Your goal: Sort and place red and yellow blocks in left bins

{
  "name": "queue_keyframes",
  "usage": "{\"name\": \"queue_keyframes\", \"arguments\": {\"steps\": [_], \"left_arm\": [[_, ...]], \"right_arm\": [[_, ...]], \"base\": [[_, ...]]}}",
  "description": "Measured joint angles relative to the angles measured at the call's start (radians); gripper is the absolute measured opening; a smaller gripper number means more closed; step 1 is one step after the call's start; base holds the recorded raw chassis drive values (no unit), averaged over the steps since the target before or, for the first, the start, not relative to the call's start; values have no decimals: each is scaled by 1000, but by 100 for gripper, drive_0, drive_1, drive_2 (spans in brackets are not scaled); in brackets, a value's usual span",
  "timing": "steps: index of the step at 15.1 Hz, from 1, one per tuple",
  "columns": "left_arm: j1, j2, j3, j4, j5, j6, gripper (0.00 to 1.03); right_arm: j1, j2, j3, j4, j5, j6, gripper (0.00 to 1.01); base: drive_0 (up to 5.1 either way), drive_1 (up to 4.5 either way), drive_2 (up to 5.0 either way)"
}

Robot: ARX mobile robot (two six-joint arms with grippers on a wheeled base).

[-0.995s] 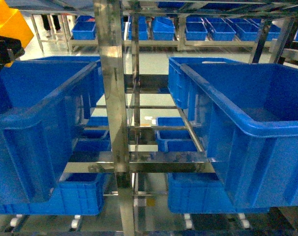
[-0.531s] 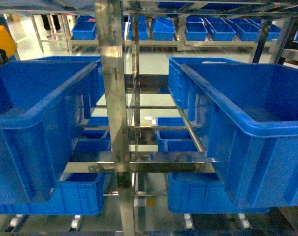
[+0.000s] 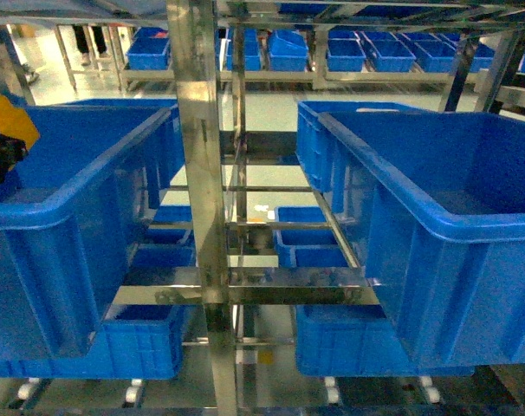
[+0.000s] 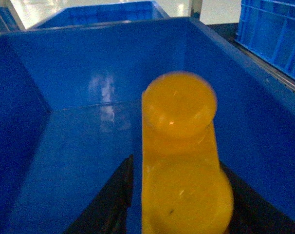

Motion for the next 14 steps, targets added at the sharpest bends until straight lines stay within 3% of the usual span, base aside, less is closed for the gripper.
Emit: {"name": "queue_keyframes", "arguments": {"steps": [4, 5, 14], "left_arm": [[0, -21, 0, 3, 4, 1, 92], [0, -21, 0, 4, 5, 2, 100], [-29, -211, -104, 0, 18, -12, 98]], "right_arm": [[0, 0, 0, 0, 0, 0, 98], [0, 0, 0, 0, 0, 0, 98], [0, 0, 0, 0, 0, 0, 98]], "base": [[0, 0, 0], [0, 0, 0], [0, 0, 0]]}}
